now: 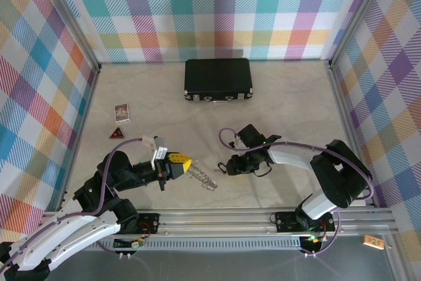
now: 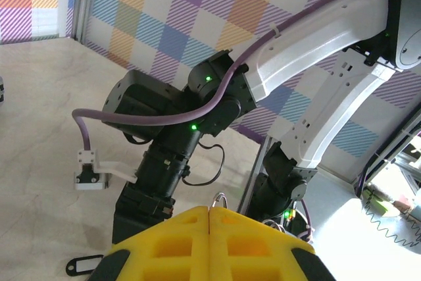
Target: Put the keys on the keyring
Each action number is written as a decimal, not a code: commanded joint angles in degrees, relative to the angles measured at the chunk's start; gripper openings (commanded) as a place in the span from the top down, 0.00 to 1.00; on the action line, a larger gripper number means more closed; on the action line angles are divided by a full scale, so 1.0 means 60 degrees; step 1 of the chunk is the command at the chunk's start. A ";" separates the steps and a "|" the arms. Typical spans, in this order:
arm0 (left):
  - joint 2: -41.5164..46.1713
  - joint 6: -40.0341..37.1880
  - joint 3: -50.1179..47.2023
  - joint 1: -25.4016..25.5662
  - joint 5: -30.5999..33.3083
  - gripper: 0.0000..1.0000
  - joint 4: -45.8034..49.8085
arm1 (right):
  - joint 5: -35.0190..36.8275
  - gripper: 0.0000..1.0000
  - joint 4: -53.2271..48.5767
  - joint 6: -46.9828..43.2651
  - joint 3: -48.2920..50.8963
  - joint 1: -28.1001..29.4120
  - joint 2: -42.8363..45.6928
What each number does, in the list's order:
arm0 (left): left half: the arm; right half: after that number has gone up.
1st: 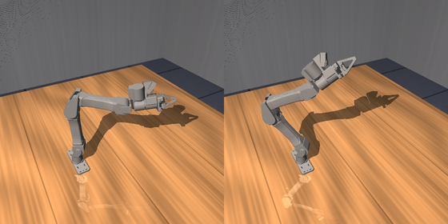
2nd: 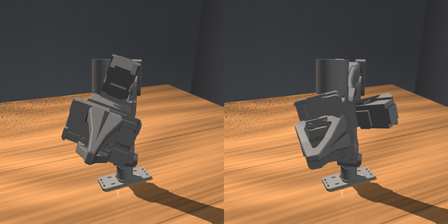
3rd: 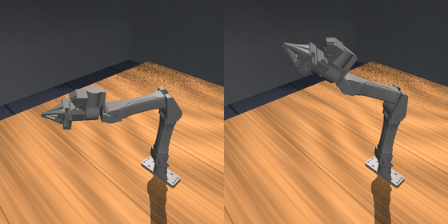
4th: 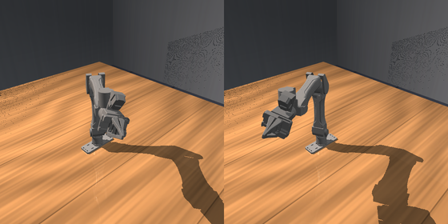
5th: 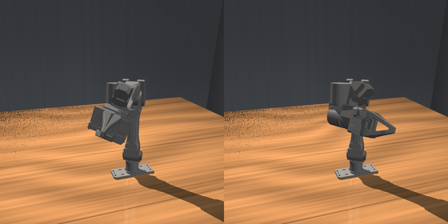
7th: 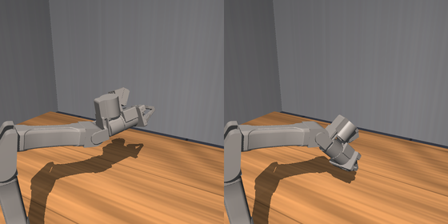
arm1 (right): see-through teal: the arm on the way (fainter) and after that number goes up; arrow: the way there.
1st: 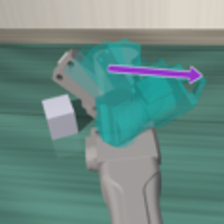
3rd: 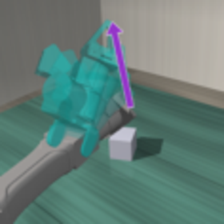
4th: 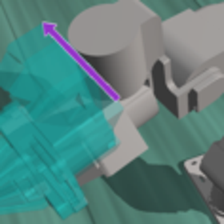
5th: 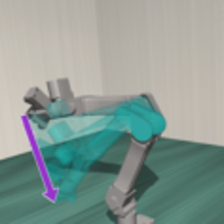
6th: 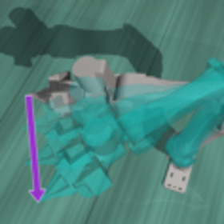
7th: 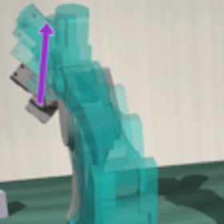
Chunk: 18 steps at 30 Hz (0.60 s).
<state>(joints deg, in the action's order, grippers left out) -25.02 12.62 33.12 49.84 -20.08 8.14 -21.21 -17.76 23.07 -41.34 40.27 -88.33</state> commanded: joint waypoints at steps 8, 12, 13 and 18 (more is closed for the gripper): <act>-0.0020 0.0048 -0.0130 0.0021 -0.0142 1.00 -0.0764 | -0.0244 0.73 0.0574 -0.0235 -0.0069 -0.0036 -0.0358; -0.0006 0.0050 -0.0117 0.0028 -0.0141 1.00 -0.0728 | -0.0244 0.76 0.0702 -0.0252 -0.0108 -0.0040 -0.0521; -0.0002 0.0049 -0.0115 0.0032 -0.0140 1.00 -0.0713 | -0.0244 0.77 0.0716 -0.0253 -0.0125 -0.0033 -0.0562; 0.0036 0.0075 -0.0115 0.0027 -0.0139 1.00 -0.0711 | -0.0219 0.81 0.0762 -0.0270 -0.0119 -0.0036 -0.0511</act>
<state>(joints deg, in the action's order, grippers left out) -25.39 12.62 32.58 49.84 -20.08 7.11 -21.78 -14.59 22.61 -41.36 40.07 -90.94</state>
